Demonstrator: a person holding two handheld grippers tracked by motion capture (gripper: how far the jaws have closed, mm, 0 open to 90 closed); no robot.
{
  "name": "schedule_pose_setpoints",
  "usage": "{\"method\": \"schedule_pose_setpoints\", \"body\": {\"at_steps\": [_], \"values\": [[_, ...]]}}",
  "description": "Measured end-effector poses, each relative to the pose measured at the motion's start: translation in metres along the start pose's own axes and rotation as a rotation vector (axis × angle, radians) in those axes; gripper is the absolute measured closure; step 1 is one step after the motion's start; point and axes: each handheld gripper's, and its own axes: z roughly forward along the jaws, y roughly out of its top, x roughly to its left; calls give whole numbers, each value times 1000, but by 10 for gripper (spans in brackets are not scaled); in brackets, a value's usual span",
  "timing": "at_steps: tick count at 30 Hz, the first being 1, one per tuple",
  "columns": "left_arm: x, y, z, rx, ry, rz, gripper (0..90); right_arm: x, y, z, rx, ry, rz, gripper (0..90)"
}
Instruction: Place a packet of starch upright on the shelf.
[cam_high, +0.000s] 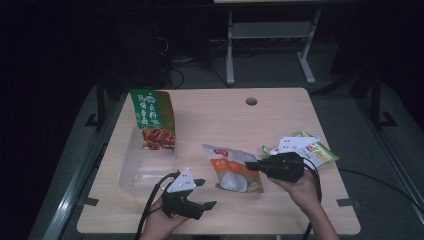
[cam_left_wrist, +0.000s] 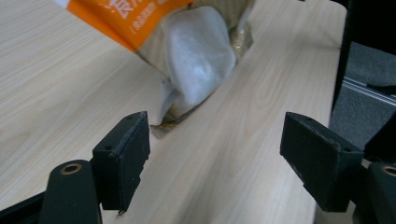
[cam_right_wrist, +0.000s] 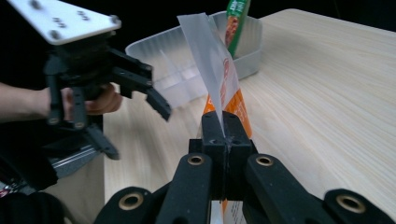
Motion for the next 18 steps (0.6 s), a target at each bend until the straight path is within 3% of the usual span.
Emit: {"method": "schedule_pose_setpoints", "body": {"at_steps": [8, 13, 15, 18], "values": [[12, 9, 15, 9, 16, -23, 256, 1, -1, 0, -2, 22, -10, 900], [22, 12, 28, 21, 0, -58, 341, 0, -1, 0, -1, 34, 3, 900], [27, 12, 33, 8, -8, -84, 366, -1, -1, 0, 0, 36, -9, 900], [31, 16, 39, 10, -14, -92, 438, -1, -2, -1, 9, 28, -18, 900]]}}
